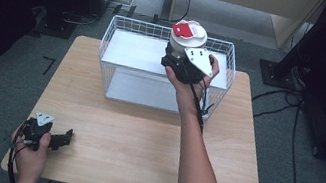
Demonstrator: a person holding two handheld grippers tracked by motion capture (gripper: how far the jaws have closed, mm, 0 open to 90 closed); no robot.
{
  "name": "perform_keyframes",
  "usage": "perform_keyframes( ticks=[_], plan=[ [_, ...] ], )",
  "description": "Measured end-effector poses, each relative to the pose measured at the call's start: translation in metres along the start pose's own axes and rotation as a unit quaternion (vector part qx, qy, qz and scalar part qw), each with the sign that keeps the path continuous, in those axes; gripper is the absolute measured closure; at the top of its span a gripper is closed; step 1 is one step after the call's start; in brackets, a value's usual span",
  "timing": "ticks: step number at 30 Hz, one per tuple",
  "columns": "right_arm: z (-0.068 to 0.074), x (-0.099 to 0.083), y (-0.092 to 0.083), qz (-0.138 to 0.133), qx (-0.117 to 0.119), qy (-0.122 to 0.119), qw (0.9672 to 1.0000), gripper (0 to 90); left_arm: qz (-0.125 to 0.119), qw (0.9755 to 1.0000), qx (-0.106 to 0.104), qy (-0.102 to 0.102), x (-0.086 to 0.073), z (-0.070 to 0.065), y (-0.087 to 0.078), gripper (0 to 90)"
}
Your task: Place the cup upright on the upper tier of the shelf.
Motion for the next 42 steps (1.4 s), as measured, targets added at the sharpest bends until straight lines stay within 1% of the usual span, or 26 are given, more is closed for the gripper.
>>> perform_keyframes(
  ticks=[1, 5, 8, 9, 13, 14, 22, 26, 29, 37, 42],
  plan=[
    [0.0, 0.0, 0.0, 0.0, 0.0, 0.0, 1.0, 9.6, 0.0, 1.0, 0.0, 0.0, 0.0, 0.0, 0.0, 0.0],
    [-0.004, 0.0, 0.012, 0.005, -0.003, 0.001, 1.0, 9.5, 0.0, 1.0, 0.0, 0.0, 0.0, 0.0, 0.0, 0.0],
    [-0.005, 0.0, 0.016, 0.008, -0.004, 0.003, 1.0, 9.5, 0.0, 1.0, 0.0, 0.0, 0.0, 0.0, 0.0, 0.0],
    [-0.007, 0.0, 0.019, 0.01, -0.005, 0.007, 0.9999, 9.5, 0.0, 1.0, 0.0, 0.0, 0.0, 0.0, 0.0, 0.0],
    [-0.01, -0.001, 0.023, 0.014, -0.007, 0.01, 0.9998, 9.5, 0.0, 1.0, 0.0, 0.0, 0.0, 0.0, 0.0, 0.0],
    [-0.011, -0.002, 0.024, 0.016, -0.008, 0.014, 0.9997, 9.5, 0.0, 1.0, 0.0, 0.0, 0.0, 0.0, 0.0, 0.0],
    [-0.014, -0.004, 0.026, 0.02, -0.007, 0.019, 0.9996, 9.5, 0.0, 1.0, 0.0, 0.0, 0.0, 0.0, 0.0, 0.0],
    [-0.015, -0.004, 0.026, 0.021, 0.0, 0.019, 0.9996, 9.5, 0.0, 1.0, 0.0, 0.0, 0.0, 0.0, 0.0, 0.0],
    [-0.018, -0.004, 0.027, 0.026, 0.002, 0.029, 0.9992, 9.4, 0.0, 1.0, 0.0, 0.0, 0.0, 0.0, 0.0, 0.0],
    [-0.02, -0.003, 0.028, 0.035, 0.009, 0.029, 0.9989, 9.1, 0.0, 1.0, 0.0, -0.001, 0.0, 0.0, 0.0, 0.0],
    [-0.021, -0.001, 0.026, 0.037, 0.013, 0.023, 0.999, 7.3, 0.0, 1.0, 0.0, -0.001, 0.0, 0.0, 0.0, 0.0]
  ],
)
Point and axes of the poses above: each handheld gripper's, and its own axes: y roughly forward along the jaws, x roughly out of its top, z roughly to its left, the point moved 2 cm from there along y, roughly forward along the jaws, and after that the axes turned 15 degrees about x, right-handed, at the moved point
